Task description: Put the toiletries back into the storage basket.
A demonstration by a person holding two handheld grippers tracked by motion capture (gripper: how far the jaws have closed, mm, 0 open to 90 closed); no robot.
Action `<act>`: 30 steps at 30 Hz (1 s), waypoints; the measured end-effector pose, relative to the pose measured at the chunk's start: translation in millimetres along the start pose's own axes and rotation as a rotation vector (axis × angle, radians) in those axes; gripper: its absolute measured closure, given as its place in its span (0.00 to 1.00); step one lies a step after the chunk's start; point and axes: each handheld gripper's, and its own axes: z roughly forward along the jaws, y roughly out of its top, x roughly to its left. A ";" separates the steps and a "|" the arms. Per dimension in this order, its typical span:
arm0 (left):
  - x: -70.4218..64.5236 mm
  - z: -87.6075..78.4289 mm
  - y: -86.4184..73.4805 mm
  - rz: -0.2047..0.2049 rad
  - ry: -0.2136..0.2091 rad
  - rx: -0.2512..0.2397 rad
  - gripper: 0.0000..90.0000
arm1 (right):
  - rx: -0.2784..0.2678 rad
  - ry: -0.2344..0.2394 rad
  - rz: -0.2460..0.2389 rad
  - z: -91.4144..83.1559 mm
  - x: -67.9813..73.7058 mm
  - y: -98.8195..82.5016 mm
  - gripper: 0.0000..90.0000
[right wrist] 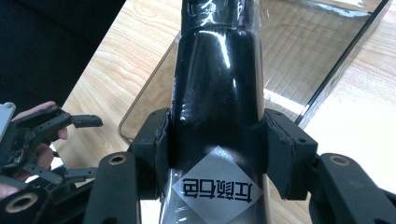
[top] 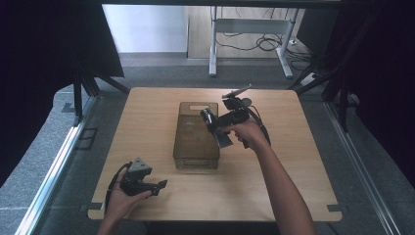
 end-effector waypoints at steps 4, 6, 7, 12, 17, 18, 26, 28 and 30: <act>0.0 -0.3 0.2 0.002 0.000 0.000 0.24 | 0.005 -0.004 0.007 3.4 -0.3 2.0 0.52; 0.2 -0.4 0.2 0.001 0.001 -0.001 0.24 | 0.006 -0.002 0.009 4.9 -0.5 3.2 0.52; 0.3 -0.5 0.2 0.001 0.000 -0.001 0.24 | 0.006 -0.002 0.010 5.6 -0.4 3.7 0.52; 0.3 -0.3 0.1 0.001 0.001 -0.001 0.23 | 0.008 -0.004 0.014 8.3 0.0 6.5 0.52; 0.1 -0.6 0.1 -0.002 0.000 -0.002 0.24 | 0.010 -0.004 0.014 11.1 1.3 9.2 0.52; 0.2 -0.6 0.2 -0.002 0.000 -0.002 0.24 | 0.010 -0.006 0.013 12.3 1.7 10.1 0.52; 0.5 -0.5 0.0 -0.003 -0.001 -0.002 0.24 | 0.000 -0.005 0.039 19.9 -0.9 15.6 0.52; 0.5 -0.8 0.1 -0.003 -0.001 -0.002 0.23 | 0.007 -0.012 0.045 22.8 -1.3 16.3 0.52; 0.5 -0.8 0.1 -0.003 0.000 -0.001 0.23 | 0.012 -0.014 0.048 25.8 -1.6 17.0 0.52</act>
